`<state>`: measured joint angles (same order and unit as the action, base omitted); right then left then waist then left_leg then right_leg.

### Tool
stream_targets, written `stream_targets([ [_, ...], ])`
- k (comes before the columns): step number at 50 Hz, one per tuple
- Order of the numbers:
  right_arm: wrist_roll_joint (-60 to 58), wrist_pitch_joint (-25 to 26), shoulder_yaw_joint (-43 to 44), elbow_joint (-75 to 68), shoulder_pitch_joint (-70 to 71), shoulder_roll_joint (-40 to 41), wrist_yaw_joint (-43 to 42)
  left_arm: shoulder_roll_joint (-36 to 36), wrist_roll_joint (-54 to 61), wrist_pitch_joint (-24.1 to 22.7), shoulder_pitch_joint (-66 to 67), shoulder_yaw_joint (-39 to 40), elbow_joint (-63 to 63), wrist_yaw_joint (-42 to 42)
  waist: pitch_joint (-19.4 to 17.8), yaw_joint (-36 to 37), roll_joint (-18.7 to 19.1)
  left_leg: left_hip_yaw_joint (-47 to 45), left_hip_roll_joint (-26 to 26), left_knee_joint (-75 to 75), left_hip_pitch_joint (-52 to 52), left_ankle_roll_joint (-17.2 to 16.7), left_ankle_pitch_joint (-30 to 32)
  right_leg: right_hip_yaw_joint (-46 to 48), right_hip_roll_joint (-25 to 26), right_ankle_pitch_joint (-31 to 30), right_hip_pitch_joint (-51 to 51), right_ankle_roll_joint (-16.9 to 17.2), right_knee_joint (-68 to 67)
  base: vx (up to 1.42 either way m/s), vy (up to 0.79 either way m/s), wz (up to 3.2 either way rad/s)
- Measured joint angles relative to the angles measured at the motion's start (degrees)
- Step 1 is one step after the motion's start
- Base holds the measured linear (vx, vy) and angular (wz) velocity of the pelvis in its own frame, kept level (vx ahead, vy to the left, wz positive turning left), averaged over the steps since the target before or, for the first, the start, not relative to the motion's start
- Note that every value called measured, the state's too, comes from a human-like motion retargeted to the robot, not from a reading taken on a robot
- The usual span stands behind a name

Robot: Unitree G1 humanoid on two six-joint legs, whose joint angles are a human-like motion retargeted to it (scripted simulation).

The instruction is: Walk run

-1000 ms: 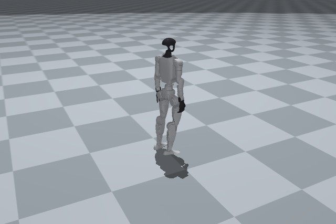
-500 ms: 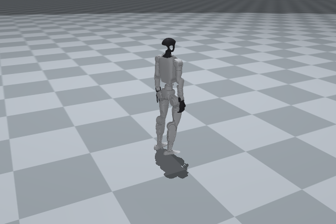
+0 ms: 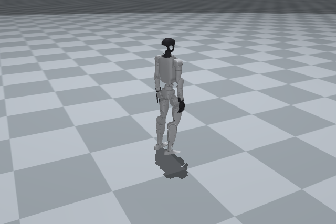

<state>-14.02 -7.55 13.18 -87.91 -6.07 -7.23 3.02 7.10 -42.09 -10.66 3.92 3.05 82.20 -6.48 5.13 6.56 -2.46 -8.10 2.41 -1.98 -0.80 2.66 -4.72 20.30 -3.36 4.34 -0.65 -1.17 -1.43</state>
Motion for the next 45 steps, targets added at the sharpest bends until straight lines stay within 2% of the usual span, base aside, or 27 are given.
stream_targets([
  [45,-0.1,-1.0,-0.3,0.0,0.2,-0.2,-1.4,0.2,-0.2,0.2,-0.3,-0.5,0.0,0.2,-0.1,0.0,0.1,0.9,0.4,-0.4,1.5,0.2,0.1,0.2,-0.4,-0.3,1.4,0.0,-0.3,0.00,0.00,0.00],
])
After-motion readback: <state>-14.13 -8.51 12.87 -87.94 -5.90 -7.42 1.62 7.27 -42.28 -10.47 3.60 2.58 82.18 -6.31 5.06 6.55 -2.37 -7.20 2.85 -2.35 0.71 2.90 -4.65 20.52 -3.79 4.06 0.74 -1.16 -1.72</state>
